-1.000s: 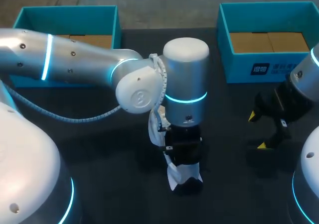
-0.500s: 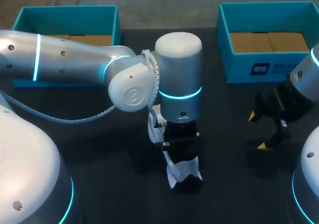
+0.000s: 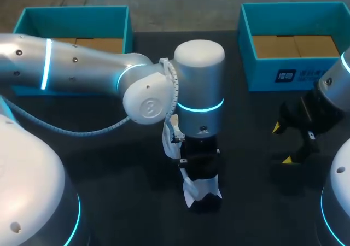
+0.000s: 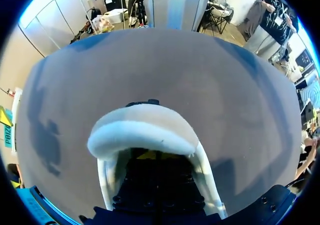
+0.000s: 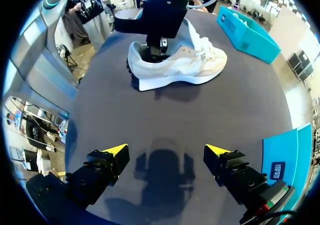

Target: Take the shoe out of the shoebox, open the shoe tongue, remove and reinsert the insole, then place the shoe into the shoebox

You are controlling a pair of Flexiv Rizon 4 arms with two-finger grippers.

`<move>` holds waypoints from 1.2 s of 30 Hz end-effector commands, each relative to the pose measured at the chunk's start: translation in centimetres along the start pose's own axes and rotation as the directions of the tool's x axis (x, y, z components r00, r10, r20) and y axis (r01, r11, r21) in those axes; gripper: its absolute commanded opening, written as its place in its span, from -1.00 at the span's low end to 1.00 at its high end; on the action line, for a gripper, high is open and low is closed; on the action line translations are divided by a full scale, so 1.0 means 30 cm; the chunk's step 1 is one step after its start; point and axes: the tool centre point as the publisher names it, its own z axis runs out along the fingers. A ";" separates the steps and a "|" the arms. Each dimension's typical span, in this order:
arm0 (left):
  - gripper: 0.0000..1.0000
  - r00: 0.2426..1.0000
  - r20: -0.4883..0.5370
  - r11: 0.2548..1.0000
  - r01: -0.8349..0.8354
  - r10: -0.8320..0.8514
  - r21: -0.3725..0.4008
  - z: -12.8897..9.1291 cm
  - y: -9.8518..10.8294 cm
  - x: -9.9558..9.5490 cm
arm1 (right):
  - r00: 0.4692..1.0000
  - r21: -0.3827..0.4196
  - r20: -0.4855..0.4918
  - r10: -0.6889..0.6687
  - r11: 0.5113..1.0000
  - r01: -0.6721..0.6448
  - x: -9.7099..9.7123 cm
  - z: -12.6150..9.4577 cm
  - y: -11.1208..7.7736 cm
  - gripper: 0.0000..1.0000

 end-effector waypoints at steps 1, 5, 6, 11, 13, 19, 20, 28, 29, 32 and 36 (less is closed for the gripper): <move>-1.00 1.000 -0.004 1.000 0.004 -0.004 -0.012 0.007 0.018 -0.008 | 1.000 0.003 0.002 0.001 1.000 -0.001 0.003 0.002 0.001 1.00; -1.00 1.000 0.016 1.000 -0.001 0.002 -0.022 -0.042 0.010 0.002 | 1.000 0.003 0.002 0.001 1.000 -0.001 0.003 0.002 0.001 1.00; -1.00 1.000 0.022 1.000 -0.005 0.006 -0.021 -0.055 0.007 0.005 | 1.000 0.003 0.002 0.001 1.000 -0.001 0.003 0.002 0.001 1.00; -1.00 0.999 0.033 0.999 -0.025 0.026 -0.026 -0.109 -0.017 0.018 | 1.000 0.003 0.002 0.001 1.000 -0.001 0.003 0.002 0.001 1.00; -1.00 0.999 0.040 0.999 -0.021 0.023 -0.039 -0.123 -0.019 0.021 | 1.000 0.003 0.002 0.001 1.000 -0.001 0.003 0.002 0.001 1.00; -1.00 0.999 0.054 0.997 -0.001 0.005 -0.077 -0.155 0.003 0.024 | 1.000 0.003 0.002 0.001 1.000 -0.001 0.003 0.002 0.001 1.00; -1.00 0.999 0.054 0.997 0.003 0.001 -0.083 -0.158 0.009 0.025 | 1.000 0.003 0.002 0.001 1.000 -0.001 0.003 0.002 0.001 1.00; -1.00 0.999 0.035 0.988 0.028 -0.023 -0.149 -0.182 0.068 0.007 | 1.000 0.003 0.002 0.001 1.000 -0.001 0.003 0.002 0.001 1.00; -1.00 0.999 0.028 0.986 0.031 -0.027 -0.162 -0.182 0.074 0.003 | 1.000 0.003 0.002 0.001 1.000 -0.001 0.003 0.002 0.001 1.00; -1.00 0.999 0.012 0.980 0.040 -0.039 -0.195 -0.181 0.084 -0.004 | 1.000 0.003 0.002 0.001 1.000 -0.001 0.003 0.002 0.001 1.00; -1.00 0.998 -0.004 0.974 0.055 -0.057 -0.219 -0.185 0.093 -0.008 | 1.000 0.003 0.002 0.001 1.000 -0.001 0.003 0.002 0.001 1.00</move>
